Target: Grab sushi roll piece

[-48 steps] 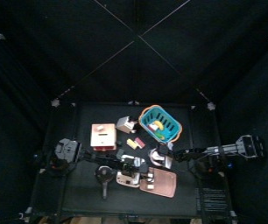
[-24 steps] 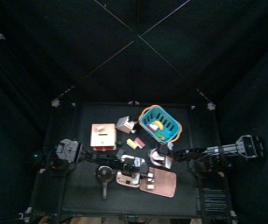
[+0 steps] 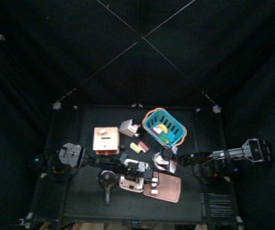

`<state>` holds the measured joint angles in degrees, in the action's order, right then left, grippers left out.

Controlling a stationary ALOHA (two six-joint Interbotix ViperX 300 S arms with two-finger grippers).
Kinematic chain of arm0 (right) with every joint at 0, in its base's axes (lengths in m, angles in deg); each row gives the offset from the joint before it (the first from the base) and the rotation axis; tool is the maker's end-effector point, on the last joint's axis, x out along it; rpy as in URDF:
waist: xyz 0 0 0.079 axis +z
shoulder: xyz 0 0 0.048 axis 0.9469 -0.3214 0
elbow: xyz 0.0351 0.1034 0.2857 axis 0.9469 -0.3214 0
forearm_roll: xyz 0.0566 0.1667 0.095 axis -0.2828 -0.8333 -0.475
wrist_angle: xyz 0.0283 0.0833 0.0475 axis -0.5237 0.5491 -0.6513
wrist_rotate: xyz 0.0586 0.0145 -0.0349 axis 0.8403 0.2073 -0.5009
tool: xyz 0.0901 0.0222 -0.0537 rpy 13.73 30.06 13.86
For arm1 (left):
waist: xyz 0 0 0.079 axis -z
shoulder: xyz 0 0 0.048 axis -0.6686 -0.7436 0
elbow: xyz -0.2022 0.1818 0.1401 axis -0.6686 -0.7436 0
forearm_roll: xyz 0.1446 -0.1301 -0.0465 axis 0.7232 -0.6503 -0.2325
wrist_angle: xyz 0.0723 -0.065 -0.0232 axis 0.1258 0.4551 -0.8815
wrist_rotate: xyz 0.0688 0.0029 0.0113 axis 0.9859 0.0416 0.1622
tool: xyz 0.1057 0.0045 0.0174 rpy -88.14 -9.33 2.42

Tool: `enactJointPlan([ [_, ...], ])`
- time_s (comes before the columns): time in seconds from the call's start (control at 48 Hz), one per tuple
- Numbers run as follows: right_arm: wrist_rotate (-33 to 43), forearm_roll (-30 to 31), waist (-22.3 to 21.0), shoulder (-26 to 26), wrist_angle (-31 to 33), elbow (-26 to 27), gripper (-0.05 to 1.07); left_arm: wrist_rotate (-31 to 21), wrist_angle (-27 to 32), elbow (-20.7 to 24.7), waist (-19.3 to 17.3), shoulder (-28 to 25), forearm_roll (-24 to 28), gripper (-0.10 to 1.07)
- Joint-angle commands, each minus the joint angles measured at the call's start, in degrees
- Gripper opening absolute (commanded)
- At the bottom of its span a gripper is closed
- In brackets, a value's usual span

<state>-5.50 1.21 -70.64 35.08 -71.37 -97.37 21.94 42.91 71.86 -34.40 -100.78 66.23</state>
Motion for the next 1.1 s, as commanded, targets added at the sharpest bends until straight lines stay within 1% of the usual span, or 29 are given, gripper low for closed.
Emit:
enactJointPlan([
  [0.0,-0.1,-0.1,0.0,0.9,-0.1,0.9,0.95,0.2,-0.2,1.7,-0.2,0.9,0.4,0.77],
  [0.208,-0.1,-0.1,-0.1,0.7,-0.1,0.9,0.95,0.2,-0.2,2.3,-0.3,0.9,1.2,0.77],
  [0.292,-0.1,-0.1,-0.1,0.7,-0.2,0.9,0.95,0.2,-0.2,2.3,-0.4,0.8,1.3,0.75],
  [0.521,-0.1,-0.1,-0.1,0.7,-0.2,0.9,0.95,0.0,0.1,2.3,-0.4,0.7,1.3,0.59],
  [0.625,-0.1,-0.1,-0.1,0.6,-0.2,0.9,0.95,0.0,0.1,2.3,-0.4,1.2,1.3,0.55],
  [0.833,-0.1,-0.1,-0.1,0.6,-0.2,0.9,0.95,0.2,0.9,2.0,-0.4,3.4,1.3,0.54],
  [1.083,-0.1,-0.1,-0.1,0.6,-0.1,0.9,0.95,-0.2,1.0,1.8,-0.4,3.2,1.3,0.54],
])
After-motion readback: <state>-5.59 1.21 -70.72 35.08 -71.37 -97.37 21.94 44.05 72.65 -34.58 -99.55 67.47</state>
